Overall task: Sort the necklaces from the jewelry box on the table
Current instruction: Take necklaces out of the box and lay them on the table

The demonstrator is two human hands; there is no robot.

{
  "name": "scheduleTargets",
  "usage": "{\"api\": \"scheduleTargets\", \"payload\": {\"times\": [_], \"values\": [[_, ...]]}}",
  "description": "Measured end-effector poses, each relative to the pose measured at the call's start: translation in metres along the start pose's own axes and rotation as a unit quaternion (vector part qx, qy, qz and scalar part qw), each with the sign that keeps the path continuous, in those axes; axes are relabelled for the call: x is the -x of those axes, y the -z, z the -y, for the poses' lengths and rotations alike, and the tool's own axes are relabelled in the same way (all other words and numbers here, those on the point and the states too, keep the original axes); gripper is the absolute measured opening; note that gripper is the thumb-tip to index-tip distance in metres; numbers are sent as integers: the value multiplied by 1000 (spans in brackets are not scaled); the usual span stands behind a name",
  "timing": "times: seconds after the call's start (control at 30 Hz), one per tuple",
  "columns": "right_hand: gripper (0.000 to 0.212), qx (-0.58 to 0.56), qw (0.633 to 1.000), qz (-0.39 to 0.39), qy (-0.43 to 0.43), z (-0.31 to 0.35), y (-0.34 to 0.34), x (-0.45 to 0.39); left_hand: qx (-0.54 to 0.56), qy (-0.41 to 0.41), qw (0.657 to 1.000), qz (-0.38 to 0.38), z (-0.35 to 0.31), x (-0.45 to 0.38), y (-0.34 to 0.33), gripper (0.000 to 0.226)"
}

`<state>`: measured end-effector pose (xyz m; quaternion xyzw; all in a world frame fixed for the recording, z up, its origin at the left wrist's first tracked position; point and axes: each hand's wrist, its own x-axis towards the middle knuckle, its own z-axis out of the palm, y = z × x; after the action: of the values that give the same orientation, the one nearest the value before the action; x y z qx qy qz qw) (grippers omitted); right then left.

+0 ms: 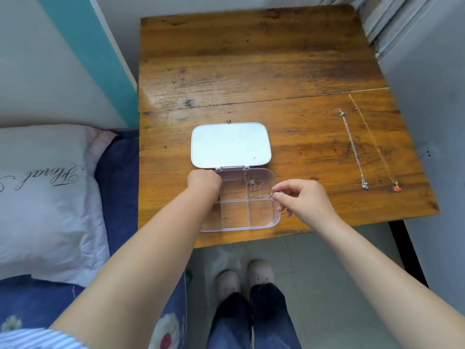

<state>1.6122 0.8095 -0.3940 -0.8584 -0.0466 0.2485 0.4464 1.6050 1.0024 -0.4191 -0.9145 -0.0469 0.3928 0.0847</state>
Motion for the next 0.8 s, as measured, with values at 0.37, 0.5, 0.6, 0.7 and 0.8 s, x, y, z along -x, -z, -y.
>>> {"api": "scheduleTargets", "payload": {"times": [0.37,0.5,0.6,0.7,0.8], "values": [[23,293,908,-123,273,34,53,24,6,24,1000,-19,14,60,58,29],[26,356,881,-138,280,54,96,31,56,24,997,-41,8,87,94,26],[21,400,866,-141,264,71,134,32,125,11,988,-94,-4,102,126,29],[27,458,853,-124,219,86,172,28,203,-11,972,-120,-21,106,162,39],[30,469,851,-144,187,96,211,15,338,-48,926,-161,-44,99,197,34]]}}
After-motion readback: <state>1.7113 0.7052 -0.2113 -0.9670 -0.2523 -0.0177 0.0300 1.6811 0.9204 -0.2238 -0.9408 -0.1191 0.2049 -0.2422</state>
